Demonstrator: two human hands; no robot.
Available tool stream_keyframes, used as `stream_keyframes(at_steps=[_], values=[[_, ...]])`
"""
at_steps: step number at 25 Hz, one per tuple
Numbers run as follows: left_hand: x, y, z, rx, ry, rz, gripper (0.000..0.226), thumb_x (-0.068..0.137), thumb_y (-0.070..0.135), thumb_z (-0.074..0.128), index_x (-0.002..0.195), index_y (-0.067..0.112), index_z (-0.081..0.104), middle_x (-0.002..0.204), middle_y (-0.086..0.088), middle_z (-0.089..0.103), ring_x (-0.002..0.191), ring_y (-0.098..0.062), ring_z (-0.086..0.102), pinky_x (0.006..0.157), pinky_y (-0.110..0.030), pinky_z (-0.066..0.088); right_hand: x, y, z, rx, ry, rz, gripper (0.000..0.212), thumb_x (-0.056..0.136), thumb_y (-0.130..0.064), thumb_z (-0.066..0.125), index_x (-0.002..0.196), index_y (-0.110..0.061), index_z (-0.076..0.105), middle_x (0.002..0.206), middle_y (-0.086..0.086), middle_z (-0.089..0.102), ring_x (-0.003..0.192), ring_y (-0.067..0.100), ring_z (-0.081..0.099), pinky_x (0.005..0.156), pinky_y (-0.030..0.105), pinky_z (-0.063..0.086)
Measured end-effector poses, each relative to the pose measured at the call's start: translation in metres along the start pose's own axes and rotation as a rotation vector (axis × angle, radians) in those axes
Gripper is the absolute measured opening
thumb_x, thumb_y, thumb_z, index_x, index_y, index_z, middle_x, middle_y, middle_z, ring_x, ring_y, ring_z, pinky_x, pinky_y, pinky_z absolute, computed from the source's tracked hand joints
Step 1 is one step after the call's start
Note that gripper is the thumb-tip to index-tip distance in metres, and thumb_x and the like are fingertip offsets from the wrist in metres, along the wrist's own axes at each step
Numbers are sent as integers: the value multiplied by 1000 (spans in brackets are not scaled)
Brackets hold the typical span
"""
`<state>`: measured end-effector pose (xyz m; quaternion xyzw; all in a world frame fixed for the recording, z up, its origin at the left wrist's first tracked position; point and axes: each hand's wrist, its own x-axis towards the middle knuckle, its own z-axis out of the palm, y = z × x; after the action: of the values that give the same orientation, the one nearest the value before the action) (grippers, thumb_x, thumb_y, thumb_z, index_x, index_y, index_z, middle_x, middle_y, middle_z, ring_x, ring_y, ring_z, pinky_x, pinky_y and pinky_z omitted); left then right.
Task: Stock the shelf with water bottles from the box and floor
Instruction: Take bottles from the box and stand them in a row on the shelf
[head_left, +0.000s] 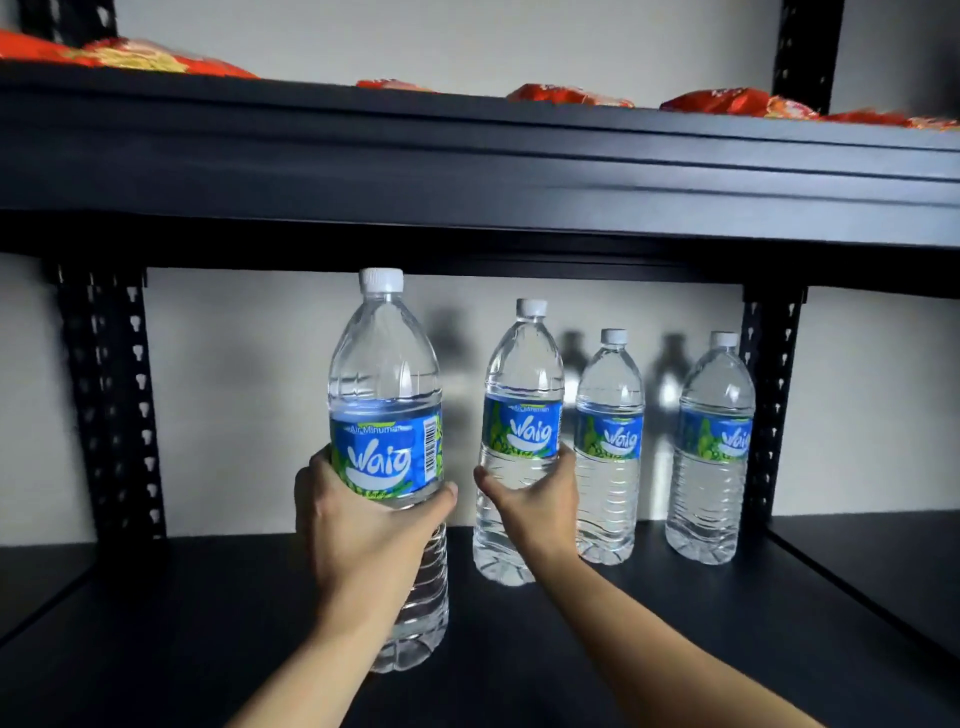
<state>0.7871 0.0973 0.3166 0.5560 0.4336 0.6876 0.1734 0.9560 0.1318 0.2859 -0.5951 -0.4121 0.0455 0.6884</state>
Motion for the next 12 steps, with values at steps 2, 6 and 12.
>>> stream_keyframes(at_steps=[2, 6, 12], values=[[-1, -6, 3, -17, -27, 7, 73, 43, 27, 97, 102, 14, 57, 102, -3, 56, 92, -20, 55, 77, -27, 40, 10, 13, 11, -5, -4, 4, 71, 57, -32, 92, 110, -21, 46, 107, 0, 61, 97, 15, 60, 83, 22, 43], [-5, -16, 4, -9, -34, 17, 74, 42, 28, 97, 102, 14, 57, 101, -3, 57, 95, -24, 59, 80, -34, 48, 14, 43, 29, -23, -35, 1, 81, 52, -39, 91, 119, -18, 48, 110, -2, 61, 104, 16, 60, 91, 29, 49], [1, -24, 5, 14, -11, -6, 75, 40, 31, 97, 101, 14, 57, 101, -3, 58, 95, -24, 60, 83, -39, 51, 20, 54, 37, -9, -41, -2, 71, 56, -31, 90, 113, -21, 50, 110, 1, 59, 102, 16, 59, 86, 24, 45]])
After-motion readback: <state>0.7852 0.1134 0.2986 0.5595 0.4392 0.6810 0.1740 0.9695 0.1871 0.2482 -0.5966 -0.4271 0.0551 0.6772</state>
